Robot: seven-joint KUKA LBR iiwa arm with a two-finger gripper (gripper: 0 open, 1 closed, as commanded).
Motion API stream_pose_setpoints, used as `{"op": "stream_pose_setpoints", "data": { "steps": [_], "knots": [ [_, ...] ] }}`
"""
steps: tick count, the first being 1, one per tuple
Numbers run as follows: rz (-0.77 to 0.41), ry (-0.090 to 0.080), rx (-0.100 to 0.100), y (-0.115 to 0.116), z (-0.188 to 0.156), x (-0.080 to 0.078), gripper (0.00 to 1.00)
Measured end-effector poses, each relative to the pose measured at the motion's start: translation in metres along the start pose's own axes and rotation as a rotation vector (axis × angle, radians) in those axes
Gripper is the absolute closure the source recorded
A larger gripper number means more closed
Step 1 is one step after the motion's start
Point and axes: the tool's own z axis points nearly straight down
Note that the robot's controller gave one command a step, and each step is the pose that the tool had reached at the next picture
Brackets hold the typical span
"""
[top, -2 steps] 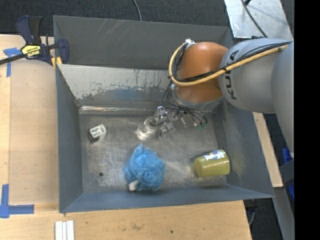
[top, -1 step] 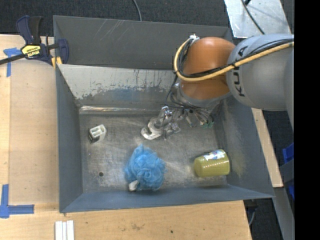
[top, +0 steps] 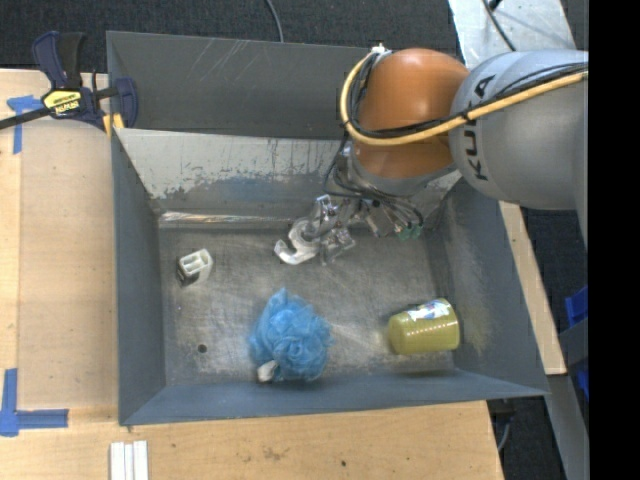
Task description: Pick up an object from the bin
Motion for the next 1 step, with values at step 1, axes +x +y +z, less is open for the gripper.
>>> {"op": "stream_pose_setpoints", "data": {
  "steps": [1],
  "knots": [
    [0.021, 0.005, -0.004, 0.0138, -0.0457, 0.0152, 1.00]
  ]
}}
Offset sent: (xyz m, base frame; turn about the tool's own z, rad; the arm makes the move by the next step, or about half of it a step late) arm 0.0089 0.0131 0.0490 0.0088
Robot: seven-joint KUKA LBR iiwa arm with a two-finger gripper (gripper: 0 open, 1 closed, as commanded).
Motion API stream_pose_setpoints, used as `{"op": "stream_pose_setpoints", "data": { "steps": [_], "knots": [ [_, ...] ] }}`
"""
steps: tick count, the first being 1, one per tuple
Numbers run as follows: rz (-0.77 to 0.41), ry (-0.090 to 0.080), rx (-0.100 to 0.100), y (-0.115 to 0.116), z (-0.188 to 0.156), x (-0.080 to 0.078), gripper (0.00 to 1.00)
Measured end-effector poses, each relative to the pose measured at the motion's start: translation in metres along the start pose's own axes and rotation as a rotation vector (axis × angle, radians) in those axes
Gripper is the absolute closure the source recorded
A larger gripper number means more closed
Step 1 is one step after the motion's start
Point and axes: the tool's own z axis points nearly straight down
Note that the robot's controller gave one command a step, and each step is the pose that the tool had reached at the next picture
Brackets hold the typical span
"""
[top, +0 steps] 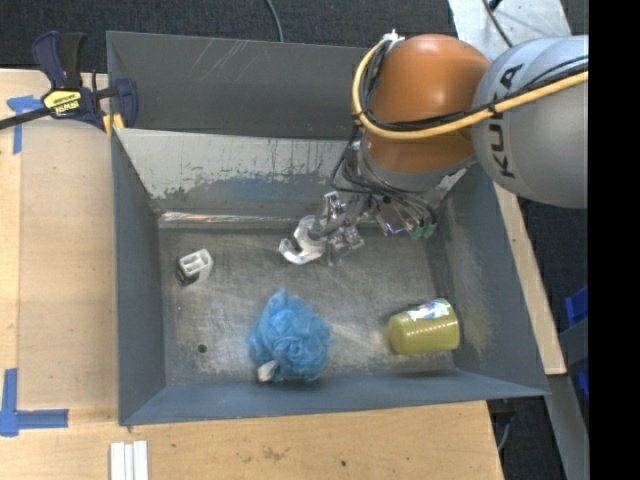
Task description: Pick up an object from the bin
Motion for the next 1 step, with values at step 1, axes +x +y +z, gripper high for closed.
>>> {"op": "stream_pose_setpoints", "data": {
  "steps": [1],
  "knots": [
    [0.010, -0.008, 0.003, -0.0010, -0.0177, 0.0035, 1.00]
  ]
}}
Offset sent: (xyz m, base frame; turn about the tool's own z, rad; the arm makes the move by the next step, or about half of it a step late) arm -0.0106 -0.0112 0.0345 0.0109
